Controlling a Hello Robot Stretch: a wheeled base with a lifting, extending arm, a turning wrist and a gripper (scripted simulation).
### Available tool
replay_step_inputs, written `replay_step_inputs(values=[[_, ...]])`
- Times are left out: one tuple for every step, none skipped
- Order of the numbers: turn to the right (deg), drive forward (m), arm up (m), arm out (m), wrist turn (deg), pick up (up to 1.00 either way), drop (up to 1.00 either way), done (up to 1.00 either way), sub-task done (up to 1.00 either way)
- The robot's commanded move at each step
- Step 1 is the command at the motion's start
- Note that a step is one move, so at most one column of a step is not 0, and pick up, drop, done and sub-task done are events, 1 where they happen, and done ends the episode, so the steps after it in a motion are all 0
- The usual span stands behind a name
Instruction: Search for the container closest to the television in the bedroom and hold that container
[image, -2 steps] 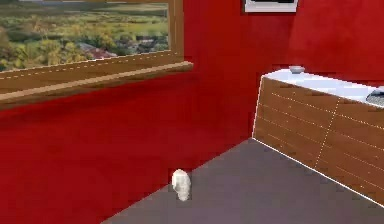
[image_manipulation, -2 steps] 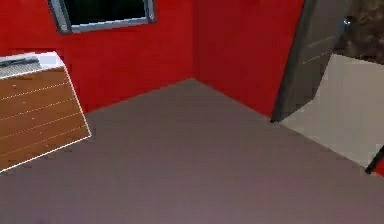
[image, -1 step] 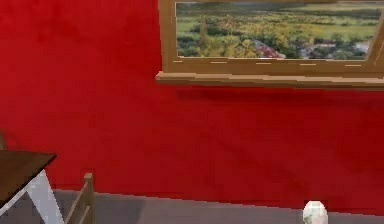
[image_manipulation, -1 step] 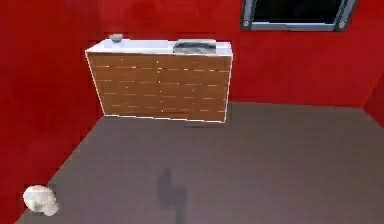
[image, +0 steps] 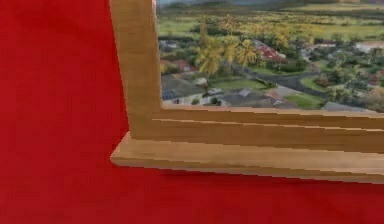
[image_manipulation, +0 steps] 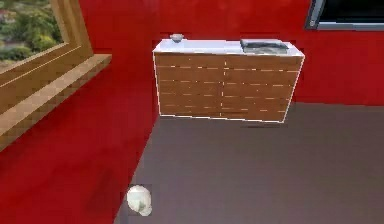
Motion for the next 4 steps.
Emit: replay_step_inputs(values=[[-45.0, 0.0, 0.0, 0.0, 0.0, 0.0, 0.0, 0.0, 0.0], [45.0, 0.0, 0.0, 0.0, 0.0, 0.0, 0.0, 0.0, 0.0], [45.0, 0.0, 0.0, 0.0, 0.0, 0.0, 0.0, 0.0, 0.0], [45.0, 0.0, 0.0, 0.0, 0.0, 0.0, 0.0, 0.0, 0.0]])
